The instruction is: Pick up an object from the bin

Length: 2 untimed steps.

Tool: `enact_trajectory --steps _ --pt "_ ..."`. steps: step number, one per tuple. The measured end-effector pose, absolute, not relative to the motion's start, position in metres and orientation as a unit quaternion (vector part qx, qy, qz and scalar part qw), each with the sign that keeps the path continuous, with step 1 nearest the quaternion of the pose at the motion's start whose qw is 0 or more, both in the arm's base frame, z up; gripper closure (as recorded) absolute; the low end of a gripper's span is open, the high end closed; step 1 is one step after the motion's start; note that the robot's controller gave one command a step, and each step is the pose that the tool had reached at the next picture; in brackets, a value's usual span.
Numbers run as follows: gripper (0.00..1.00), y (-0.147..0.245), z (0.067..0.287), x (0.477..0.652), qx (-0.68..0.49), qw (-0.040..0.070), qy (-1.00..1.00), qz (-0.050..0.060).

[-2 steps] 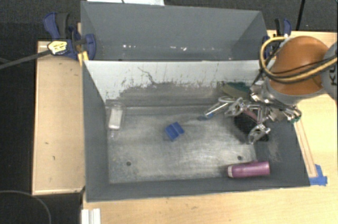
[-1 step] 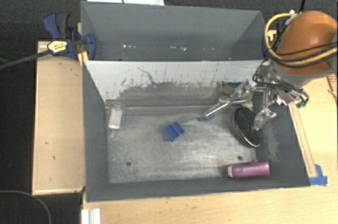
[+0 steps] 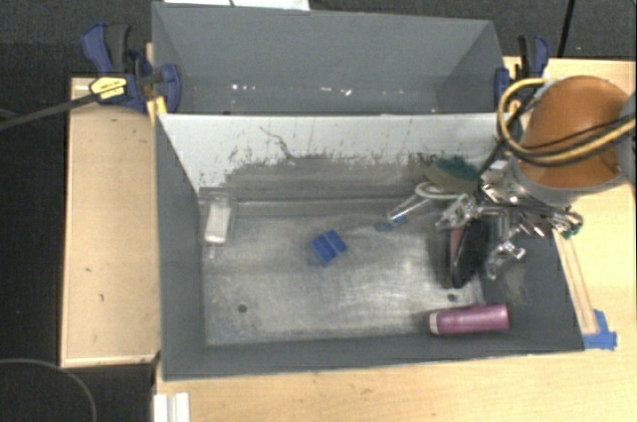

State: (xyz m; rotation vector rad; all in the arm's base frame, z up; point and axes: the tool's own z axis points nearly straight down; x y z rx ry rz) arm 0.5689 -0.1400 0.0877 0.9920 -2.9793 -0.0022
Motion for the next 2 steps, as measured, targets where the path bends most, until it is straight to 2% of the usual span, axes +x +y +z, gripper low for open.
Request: enact_trajectory --steps 1,2 --pt "1.00 -0.139 0.090 0.570 0.316 -0.001 -0.949 -0.001" --pt "1.00 -0.130 0.207 0.562 0.312 -0.005 -0.950 0.002"
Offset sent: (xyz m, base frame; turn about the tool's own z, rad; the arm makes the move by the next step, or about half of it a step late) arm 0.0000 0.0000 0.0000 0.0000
